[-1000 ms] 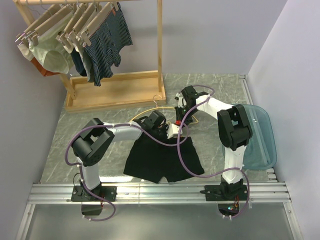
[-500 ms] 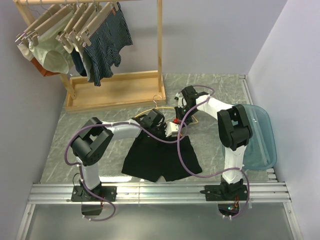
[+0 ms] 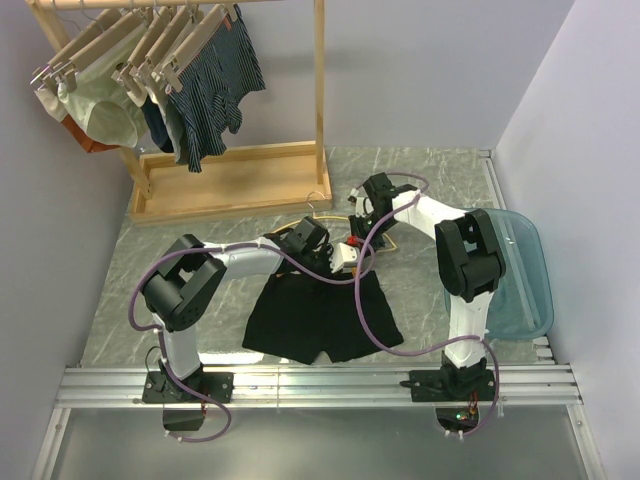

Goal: Clip the underwear to the hanger

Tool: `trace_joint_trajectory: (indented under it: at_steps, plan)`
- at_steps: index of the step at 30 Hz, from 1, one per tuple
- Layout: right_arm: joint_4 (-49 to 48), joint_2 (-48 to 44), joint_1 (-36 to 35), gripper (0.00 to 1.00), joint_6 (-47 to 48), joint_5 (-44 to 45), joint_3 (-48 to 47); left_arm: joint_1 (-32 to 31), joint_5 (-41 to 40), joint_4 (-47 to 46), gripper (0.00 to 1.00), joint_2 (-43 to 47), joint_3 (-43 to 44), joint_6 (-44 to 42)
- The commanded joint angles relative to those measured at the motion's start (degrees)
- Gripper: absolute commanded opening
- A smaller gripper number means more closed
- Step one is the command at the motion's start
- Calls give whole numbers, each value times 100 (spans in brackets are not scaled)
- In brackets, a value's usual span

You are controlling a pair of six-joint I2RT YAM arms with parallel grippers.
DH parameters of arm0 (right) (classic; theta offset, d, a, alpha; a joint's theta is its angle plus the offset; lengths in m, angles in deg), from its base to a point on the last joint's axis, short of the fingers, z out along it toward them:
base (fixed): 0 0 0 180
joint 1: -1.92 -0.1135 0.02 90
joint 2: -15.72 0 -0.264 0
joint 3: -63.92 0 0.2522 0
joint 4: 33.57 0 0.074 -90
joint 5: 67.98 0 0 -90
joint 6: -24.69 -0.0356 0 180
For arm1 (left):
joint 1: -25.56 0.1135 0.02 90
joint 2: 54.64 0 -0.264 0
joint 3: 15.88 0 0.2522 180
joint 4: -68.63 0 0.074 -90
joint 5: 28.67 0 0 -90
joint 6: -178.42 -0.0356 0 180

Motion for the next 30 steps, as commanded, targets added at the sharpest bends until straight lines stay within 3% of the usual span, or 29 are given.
trace_joint_trajectory:
  at_steps: [1,16,30]
  plan:
    - [47,-391,-32,0,103,-128,62,46,-91,155,15,-33,155,66]
    - [-67,-409,-59,0,314,-67,194,213,-47,313,15,-165,366,224]
    - [-243,-461,-67,35,287,12,176,231,-21,286,18,-191,383,259]
